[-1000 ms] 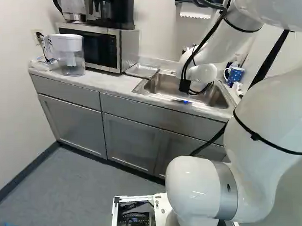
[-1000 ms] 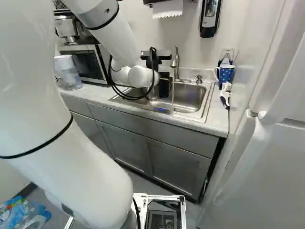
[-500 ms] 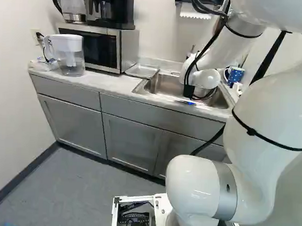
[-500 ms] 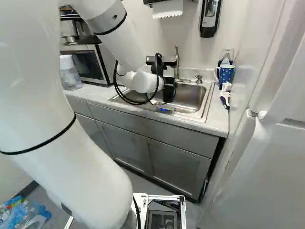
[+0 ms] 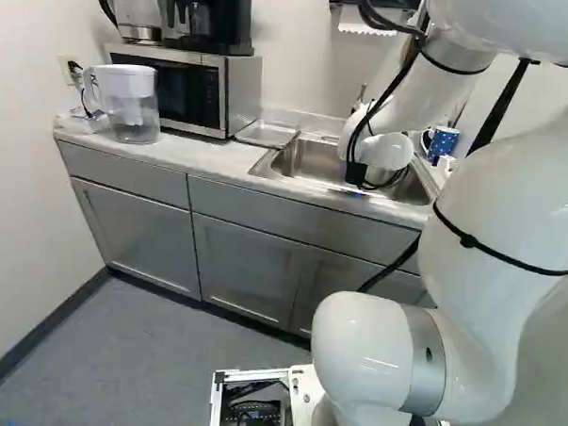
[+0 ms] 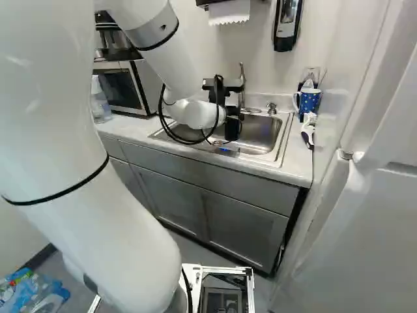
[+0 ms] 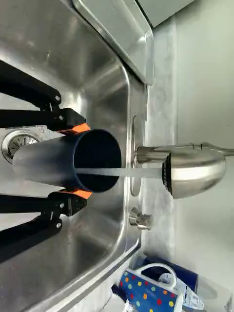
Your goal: Rinse the cup and place it in the tray
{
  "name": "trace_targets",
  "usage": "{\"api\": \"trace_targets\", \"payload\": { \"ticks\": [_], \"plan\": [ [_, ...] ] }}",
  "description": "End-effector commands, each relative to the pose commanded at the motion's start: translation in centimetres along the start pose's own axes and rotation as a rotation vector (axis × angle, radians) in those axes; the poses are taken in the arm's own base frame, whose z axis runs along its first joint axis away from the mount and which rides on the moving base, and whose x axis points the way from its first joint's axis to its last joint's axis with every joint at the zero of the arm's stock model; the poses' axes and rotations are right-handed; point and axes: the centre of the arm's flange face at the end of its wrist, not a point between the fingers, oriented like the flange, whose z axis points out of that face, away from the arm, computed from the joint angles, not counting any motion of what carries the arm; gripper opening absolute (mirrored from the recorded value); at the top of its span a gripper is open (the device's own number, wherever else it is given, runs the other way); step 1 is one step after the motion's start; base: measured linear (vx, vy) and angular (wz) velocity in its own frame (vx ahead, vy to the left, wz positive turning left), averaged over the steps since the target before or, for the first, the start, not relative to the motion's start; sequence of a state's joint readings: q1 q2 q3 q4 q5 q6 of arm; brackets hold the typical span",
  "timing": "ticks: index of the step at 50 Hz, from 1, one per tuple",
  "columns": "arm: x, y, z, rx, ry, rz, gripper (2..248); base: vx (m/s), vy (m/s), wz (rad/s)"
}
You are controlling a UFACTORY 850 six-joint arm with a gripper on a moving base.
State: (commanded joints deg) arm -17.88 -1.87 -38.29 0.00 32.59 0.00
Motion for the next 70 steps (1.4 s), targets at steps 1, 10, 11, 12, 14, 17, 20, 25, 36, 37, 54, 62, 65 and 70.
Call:
{"api": "trace_targets", "payload": {
  "ticks": [1,10,11,12,14,17,20,25,36,37,54,62,65,70],
  "plan": [
    [0.00,0.00,0.00,0.000,0.000,0.000,125,0.000,0.000,0.000],
    [0.00,0.00,0.00,0.000,0.000,0.000,125,0.000,0.000,0.000],
    [0.00,0.00,0.00,0.000,0.000,0.000,125,0.000,0.000,0.000],
    [0.00,0.00,0.00,0.000,0.000,0.000,125,0.000,0.000,0.000],
    [0.00,0.00,0.00,0.000,0.000,0.000,125,0.000,0.000,0.000],
    [0.00,0.00,0.00,0.000,0.000,0.000,125,0.000,0.000,0.000],
    [0.00,0.00,0.00,0.000,0.000,0.000,125,0.000,0.000,0.000],
    [0.00,0.00,0.00,0.000,0.000,0.000,125,0.000,0.000,0.000],
    [0.00,0.00,0.00,0.000,0.000,0.000,125,0.000,0.000,0.000],
    [0.00,0.00,0.00,0.000,0.000,0.000,125,0.000,0.000,0.000],
    [0.00,0.00,0.00,0.000,0.000,0.000,125,0.000,0.000,0.000],
    [0.00,0.00,0.00,0.000,0.000,0.000,125,0.000,0.000,0.000],
    [0.00,0.00,0.00,0.000,0.000,0.000,125,0.000,0.000,0.000],
    [0.00,0.00,0.00,0.000,0.000,0.000,125,0.000,0.000,0.000]
  ]
}}
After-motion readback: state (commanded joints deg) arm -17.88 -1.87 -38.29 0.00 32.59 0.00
